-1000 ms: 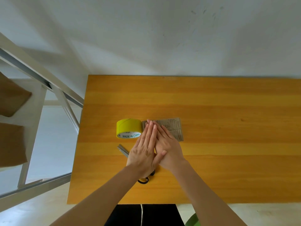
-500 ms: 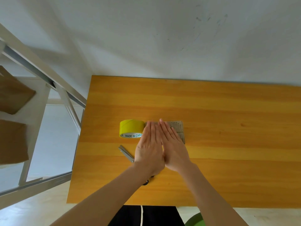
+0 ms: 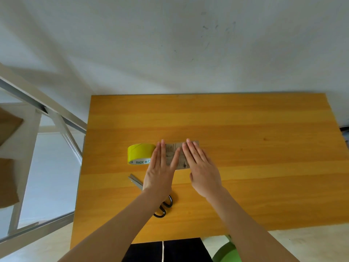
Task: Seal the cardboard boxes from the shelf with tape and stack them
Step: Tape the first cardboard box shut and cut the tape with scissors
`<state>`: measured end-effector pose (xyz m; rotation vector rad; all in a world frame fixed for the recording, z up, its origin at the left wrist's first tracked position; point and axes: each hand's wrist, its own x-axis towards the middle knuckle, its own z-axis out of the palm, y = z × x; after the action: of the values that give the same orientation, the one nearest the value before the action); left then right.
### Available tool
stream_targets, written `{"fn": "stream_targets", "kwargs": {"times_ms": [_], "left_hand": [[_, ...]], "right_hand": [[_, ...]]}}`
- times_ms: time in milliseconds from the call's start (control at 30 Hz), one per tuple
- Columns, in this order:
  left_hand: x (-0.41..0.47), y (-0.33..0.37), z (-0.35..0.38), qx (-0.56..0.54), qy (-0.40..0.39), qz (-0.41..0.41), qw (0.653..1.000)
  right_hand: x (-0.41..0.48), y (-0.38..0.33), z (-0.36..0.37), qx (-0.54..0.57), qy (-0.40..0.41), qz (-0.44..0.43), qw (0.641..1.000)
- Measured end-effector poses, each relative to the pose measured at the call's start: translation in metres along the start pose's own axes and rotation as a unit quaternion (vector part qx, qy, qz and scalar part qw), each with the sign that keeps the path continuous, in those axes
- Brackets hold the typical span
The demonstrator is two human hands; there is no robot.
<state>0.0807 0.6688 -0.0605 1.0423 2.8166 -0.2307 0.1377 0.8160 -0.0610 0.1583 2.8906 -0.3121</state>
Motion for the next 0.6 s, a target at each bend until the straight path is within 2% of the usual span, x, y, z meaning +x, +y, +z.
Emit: {"fn": "stream_targets", "kwargs": {"times_ms": [167, 300, 367, 433, 467, 533, 600], "left_hand": [[-0.003, -0.001, 0.001, -0.016, -0.006, 0.006, 1.000], [0.000, -0.009, -0.005, -0.060, -0.028, 0.027, 0.997], [0.002, -0.024, -0.018, -0.133, -0.027, 0.073, 0.988], [0.000, -0.044, -0.032, -0.209, 0.030, 0.114, 0.971], [-0.002, -0.053, -0.037, -0.237, 0.063, 0.099, 0.964], [-0.005, -0.070, -0.039, -0.306, 0.077, -0.020, 0.949], [-0.001, -0.082, -0.035, -0.388, 0.013, -0.172, 0.906]], "right_hand": [[-0.001, -0.003, 0.000, 0.038, -0.020, 0.019, 0.999], [0.003, -0.003, -0.004, 0.009, -0.014, 0.033, 0.999], [0.004, -0.008, -0.008, -0.015, -0.003, 0.038, 0.999], [0.011, -0.016, -0.015, -0.031, 0.015, 0.036, 0.999], [0.017, -0.022, -0.019, -0.032, 0.019, 0.019, 0.999], [0.032, -0.038, -0.025, -0.041, 0.008, -0.042, 0.998], [0.049, -0.053, -0.029, -0.054, -0.025, -0.082, 0.995]]}}
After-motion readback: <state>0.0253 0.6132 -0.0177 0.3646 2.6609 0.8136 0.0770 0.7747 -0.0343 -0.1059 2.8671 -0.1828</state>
